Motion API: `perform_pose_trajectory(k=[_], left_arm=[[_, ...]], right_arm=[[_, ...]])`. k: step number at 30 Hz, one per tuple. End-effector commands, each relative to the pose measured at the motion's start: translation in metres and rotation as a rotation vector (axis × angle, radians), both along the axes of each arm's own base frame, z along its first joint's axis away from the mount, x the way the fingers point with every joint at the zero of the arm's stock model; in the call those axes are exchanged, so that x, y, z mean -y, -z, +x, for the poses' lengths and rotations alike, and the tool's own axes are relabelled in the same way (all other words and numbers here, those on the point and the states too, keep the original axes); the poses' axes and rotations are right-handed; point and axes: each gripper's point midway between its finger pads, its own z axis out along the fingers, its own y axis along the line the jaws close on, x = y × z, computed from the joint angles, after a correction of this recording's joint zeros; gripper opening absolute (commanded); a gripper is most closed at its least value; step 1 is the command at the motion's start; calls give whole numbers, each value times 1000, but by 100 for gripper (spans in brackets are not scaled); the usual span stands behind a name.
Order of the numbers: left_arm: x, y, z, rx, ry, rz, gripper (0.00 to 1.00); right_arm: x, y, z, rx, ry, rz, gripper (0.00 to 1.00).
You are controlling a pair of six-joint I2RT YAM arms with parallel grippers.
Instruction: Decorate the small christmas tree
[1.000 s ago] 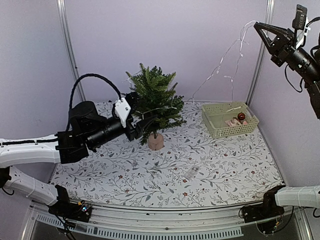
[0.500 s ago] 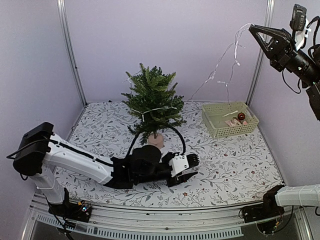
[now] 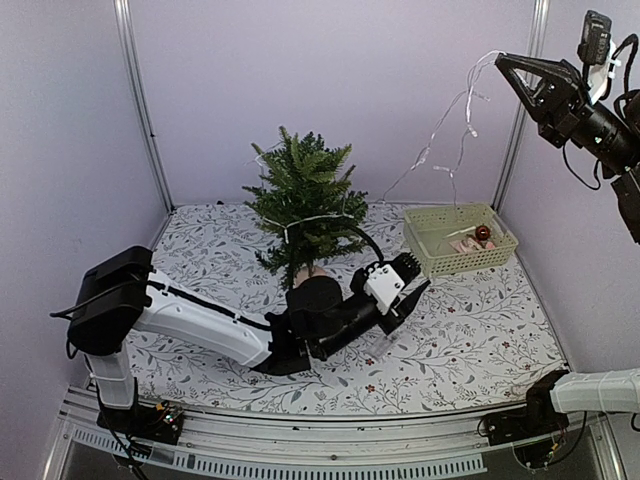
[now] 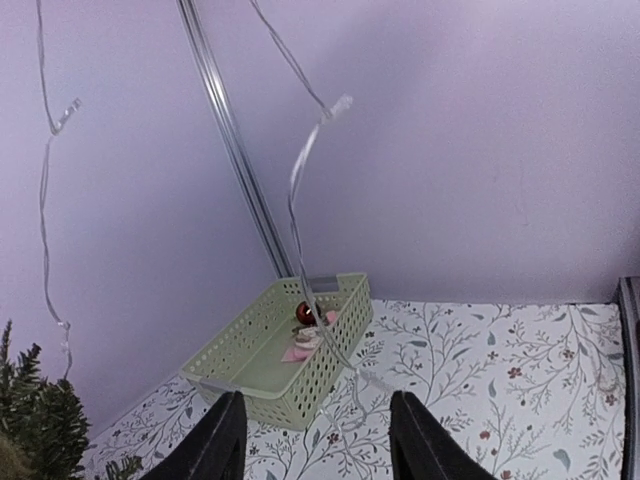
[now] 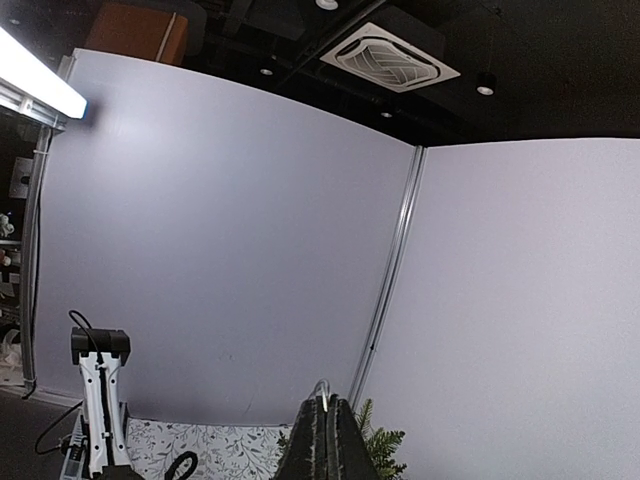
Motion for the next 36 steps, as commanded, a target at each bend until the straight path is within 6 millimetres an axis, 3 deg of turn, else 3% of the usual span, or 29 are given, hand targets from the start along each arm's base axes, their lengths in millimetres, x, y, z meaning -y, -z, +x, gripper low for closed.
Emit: perform_pose_trajectory(k=[1, 10, 18, 22, 28, 36], left_arm=[[9, -35, -12, 59, 45, -117, 51], [16, -98, -22, 140, 87, -196, 52], [18, -141, -30, 140, 159, -271, 52], [20, -159, -27, 132, 156, -290, 48], [6, -185, -21, 146, 87, -323, 44], [0, -204, -21, 170, 72, -342, 42]], right_arm=[[1, 0, -6, 6, 1, 1, 0], [0, 3, -8, 10, -9, -5, 0], [-2, 4, -8, 7, -18, -7, 0], [-3, 5, -8, 8, -23, -8, 0], [-4, 6, -6, 6, -18, -9, 0], [-6, 9, -6, 2, -27, -13, 0]])
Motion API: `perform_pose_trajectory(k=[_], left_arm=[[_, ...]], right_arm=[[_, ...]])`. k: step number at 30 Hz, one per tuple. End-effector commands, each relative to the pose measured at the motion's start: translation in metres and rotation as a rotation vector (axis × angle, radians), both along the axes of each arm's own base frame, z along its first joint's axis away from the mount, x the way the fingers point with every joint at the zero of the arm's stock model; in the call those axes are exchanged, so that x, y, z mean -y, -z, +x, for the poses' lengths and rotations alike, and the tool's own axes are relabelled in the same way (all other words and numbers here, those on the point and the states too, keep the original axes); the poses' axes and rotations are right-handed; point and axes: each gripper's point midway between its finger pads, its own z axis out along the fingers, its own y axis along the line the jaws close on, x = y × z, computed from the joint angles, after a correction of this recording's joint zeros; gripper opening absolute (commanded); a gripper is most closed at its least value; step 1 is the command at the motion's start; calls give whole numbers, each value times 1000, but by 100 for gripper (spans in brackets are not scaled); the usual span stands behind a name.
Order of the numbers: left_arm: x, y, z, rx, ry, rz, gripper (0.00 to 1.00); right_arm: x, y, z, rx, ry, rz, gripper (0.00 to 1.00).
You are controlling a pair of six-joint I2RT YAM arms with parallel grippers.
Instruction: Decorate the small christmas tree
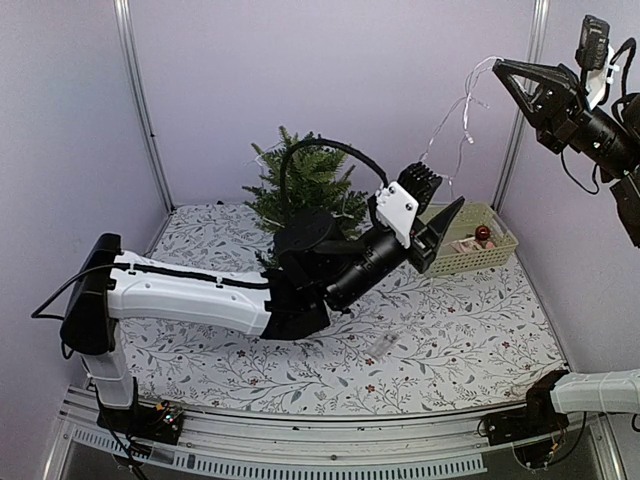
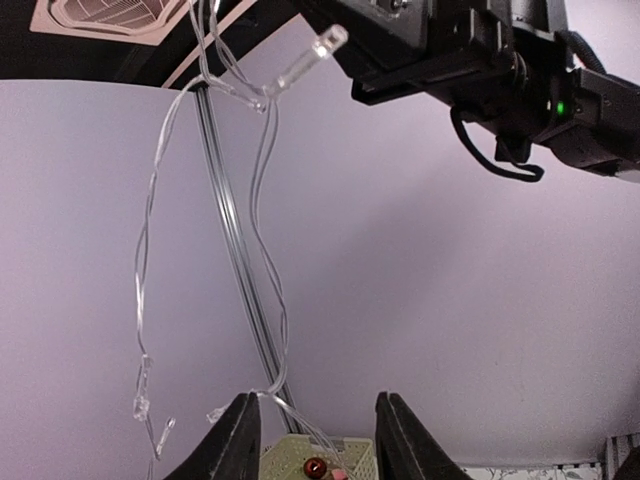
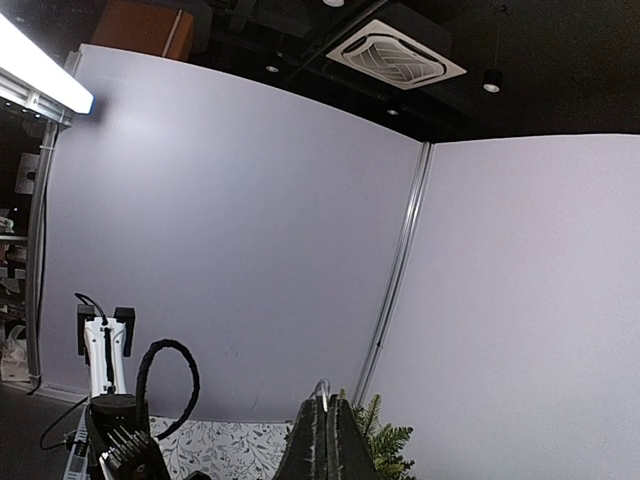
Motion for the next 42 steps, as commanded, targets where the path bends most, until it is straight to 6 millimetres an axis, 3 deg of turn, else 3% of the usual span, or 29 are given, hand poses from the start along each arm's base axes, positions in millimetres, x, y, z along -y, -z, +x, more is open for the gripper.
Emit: perform_pose_trajectory(k=[1, 16, 28, 34, 42], left_arm=[[-13, -39, -8, 34, -8, -59, 41], [-9, -88, -13, 115, -11, -87, 30], [1, -92, -13, 132, -2, -79, 27], [9, -83, -7, 119, -3, -61, 35], [-4, -96, -19, 155, 2, -83, 8]], right_arm=[[-3, 3, -2, 2, -15, -2, 0], [-6, 6, -5, 2, -34, -11, 0], [-6, 6, -6, 3, -39, -11, 0], [-7, 7, -5, 1, -39, -12, 0], [-7, 9, -5, 1, -32, -14, 0]])
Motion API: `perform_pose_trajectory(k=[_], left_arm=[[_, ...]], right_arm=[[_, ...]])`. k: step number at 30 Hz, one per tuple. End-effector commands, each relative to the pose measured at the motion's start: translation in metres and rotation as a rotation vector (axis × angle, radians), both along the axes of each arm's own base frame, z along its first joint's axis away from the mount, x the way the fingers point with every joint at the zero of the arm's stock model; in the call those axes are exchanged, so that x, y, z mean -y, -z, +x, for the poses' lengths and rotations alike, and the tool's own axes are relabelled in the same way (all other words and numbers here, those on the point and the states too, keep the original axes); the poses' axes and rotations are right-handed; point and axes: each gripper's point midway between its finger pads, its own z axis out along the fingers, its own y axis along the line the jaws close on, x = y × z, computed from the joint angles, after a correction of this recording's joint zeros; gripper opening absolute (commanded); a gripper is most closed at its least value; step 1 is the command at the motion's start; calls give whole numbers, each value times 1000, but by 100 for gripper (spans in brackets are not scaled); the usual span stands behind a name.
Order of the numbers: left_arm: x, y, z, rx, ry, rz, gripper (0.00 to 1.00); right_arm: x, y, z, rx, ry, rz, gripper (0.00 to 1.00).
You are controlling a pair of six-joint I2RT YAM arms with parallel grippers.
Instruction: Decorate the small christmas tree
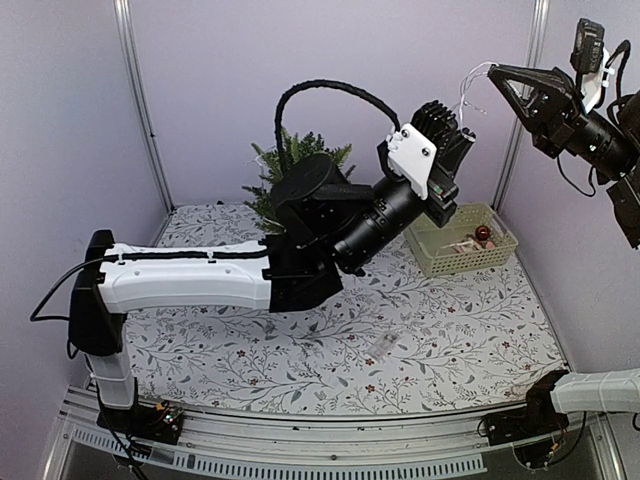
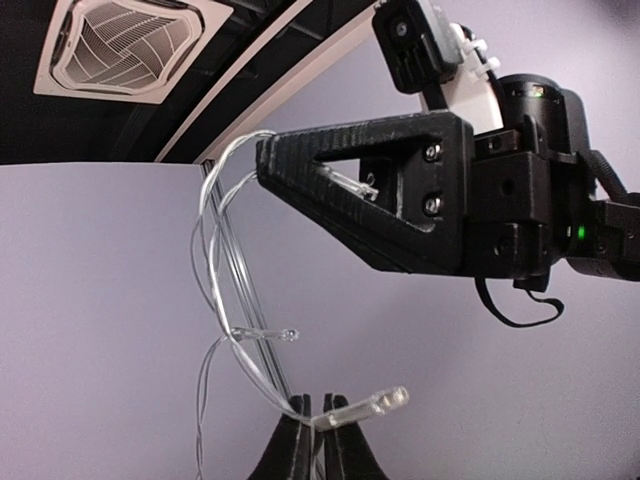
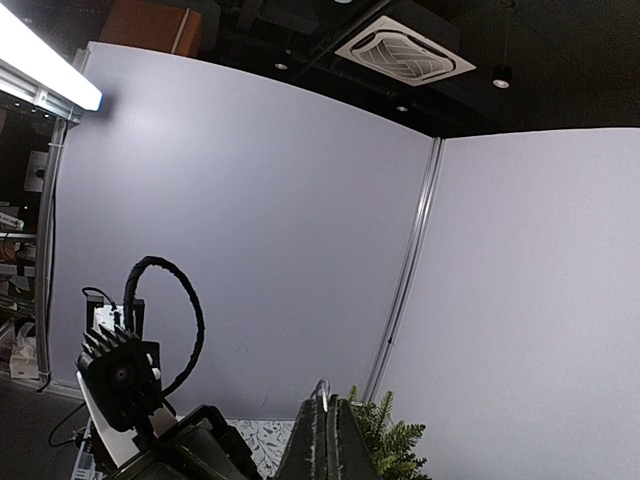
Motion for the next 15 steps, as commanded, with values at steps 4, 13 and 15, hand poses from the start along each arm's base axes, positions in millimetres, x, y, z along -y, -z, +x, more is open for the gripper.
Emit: perform_pose_trajectory(k=[4, 13, 15], left_arm=[[-16, -24, -28, 65, 28, -22, 0], [-46, -64, -56, 93, 67, -8, 0], [-50, -69, -62, 97, 76, 8, 0]], right_arm=[[0, 5, -3, 12, -5, 3, 0], [-4, 13, -1, -7, -30, 8, 5], [-5, 15, -1, -10, -39, 11, 8]])
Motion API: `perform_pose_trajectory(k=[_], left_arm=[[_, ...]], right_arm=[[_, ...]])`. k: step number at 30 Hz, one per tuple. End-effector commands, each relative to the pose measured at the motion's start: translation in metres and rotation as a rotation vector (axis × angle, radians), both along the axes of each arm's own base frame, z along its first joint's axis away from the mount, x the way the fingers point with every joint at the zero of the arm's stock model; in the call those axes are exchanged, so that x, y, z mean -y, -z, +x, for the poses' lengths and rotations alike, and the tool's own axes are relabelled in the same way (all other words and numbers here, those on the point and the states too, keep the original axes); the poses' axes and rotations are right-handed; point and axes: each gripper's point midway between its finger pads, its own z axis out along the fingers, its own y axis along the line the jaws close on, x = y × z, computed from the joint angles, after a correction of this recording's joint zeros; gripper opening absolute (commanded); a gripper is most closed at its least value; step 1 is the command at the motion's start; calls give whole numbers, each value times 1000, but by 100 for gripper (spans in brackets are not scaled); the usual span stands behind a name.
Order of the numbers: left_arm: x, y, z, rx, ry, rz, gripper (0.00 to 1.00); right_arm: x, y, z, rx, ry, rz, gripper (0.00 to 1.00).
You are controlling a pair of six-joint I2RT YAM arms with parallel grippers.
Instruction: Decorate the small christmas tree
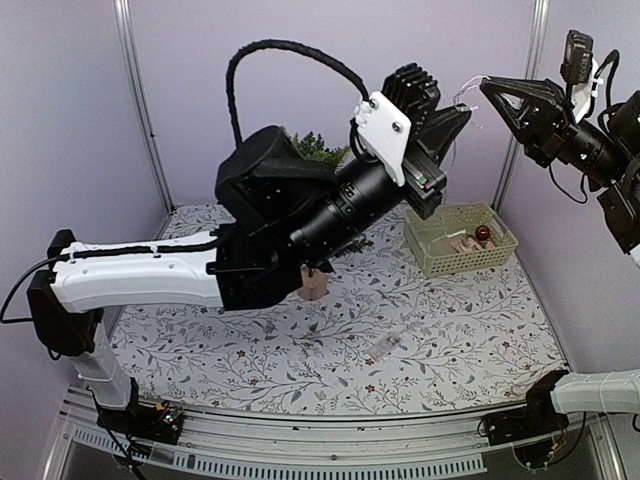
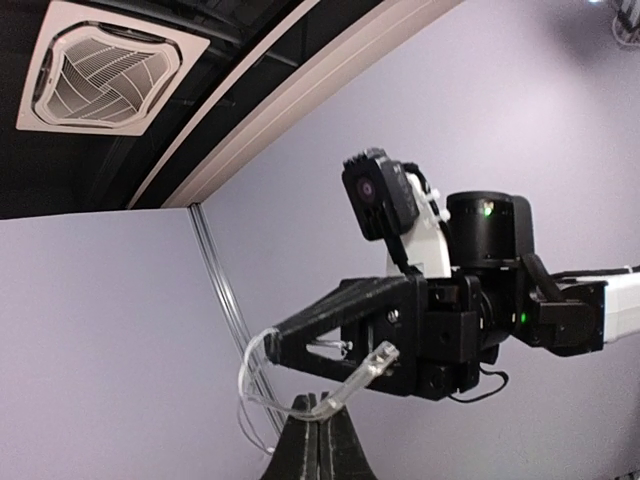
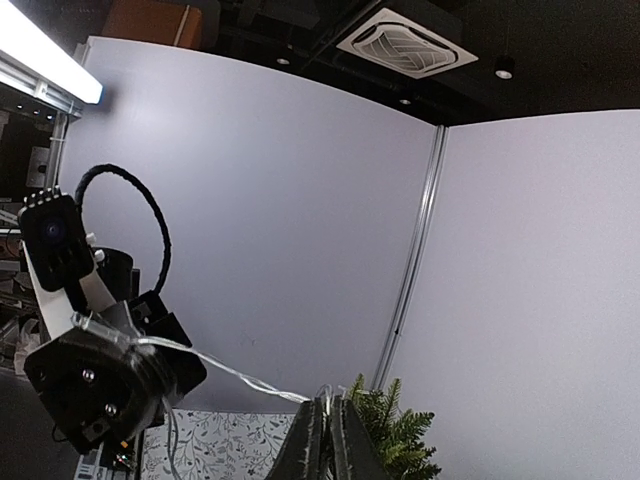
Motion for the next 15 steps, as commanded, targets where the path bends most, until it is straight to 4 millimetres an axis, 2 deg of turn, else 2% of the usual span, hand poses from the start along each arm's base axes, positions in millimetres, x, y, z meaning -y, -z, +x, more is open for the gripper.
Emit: perform_pose_trajectory(k=[1, 4, 7, 12, 15], left_arm=[[-28, -35, -23, 31, 29, -9, 0], [-35, -41, -32, 37, 23, 18, 0], [-44, -46, -38, 31, 19, 41, 0], [-68, -56, -38, 5, -10, 40, 0], [-83, -55, -36, -17, -38, 38, 0]], right_arm=[[-1, 0, -8, 9, -35, 19, 12], [-4, 3, -7, 4, -45, 23, 22], [-5, 5, -6, -2, -52, 26, 36], [-6, 13, -1, -20, -37, 27, 58], [-6, 26, 6, -51, -10, 21, 73]])
